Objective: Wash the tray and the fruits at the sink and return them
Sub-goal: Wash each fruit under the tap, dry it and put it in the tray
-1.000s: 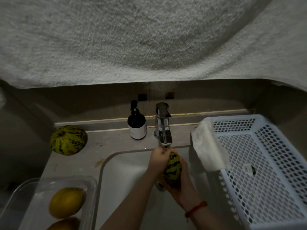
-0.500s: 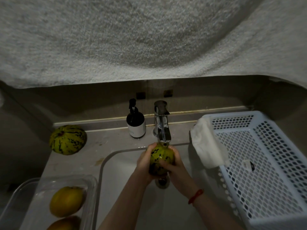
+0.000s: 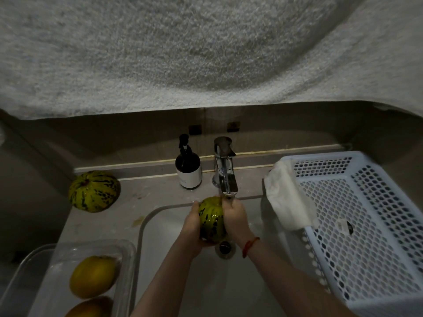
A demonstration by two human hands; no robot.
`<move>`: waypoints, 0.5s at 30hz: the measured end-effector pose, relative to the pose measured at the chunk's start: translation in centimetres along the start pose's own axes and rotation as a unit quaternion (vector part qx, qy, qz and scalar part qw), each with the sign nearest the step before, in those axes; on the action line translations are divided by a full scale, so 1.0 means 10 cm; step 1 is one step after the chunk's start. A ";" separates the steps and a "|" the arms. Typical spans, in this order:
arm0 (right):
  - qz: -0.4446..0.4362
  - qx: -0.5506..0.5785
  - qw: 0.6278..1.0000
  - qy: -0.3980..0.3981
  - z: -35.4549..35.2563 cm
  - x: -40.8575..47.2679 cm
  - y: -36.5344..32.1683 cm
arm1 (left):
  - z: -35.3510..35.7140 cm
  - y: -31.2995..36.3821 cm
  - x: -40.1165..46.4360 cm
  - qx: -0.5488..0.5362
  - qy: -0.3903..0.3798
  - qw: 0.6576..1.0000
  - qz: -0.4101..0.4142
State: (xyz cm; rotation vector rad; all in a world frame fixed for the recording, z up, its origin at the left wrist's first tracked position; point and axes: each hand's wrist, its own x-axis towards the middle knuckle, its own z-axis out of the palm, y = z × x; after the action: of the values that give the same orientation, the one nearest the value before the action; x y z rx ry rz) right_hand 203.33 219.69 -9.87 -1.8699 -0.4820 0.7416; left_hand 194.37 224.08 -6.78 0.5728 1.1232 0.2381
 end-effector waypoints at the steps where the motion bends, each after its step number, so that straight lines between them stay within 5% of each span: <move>1: -0.056 -0.022 0.998 -0.018 -0.02 -0.03 0.00 | -0.01 0.00 0.00 0.012 -0.011 1.000 0.014; 4: -0.259 -0.176 0.949 -0.019 -0.11 -0.15 -0.04 | -0.03 -0.03 -0.02 0.009 -0.060 0.998 0.027; 7: -0.306 -0.168 0.936 -0.038 -0.17 -0.19 -0.05 | 0.05 -0.09 -0.05 -0.046 -0.117 0.992 -0.010; 11: -0.100 0.021 0.995 -0.007 -0.17 -0.13 -0.10 | 0.15 -0.22 -0.02 -0.173 -0.144 0.974 -0.031; 15: 0.001 0.114 0.993 -0.022 -0.27 -0.14 -0.08 | 0.19 -0.31 -0.01 -0.216 -0.117 0.967 -0.064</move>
State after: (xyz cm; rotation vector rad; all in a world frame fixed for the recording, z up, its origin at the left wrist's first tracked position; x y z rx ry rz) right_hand 204.17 217.32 -7.99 -1.6452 -0.4058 0.8069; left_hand 195.75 220.90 -7.81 0.1339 0.8396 0.2862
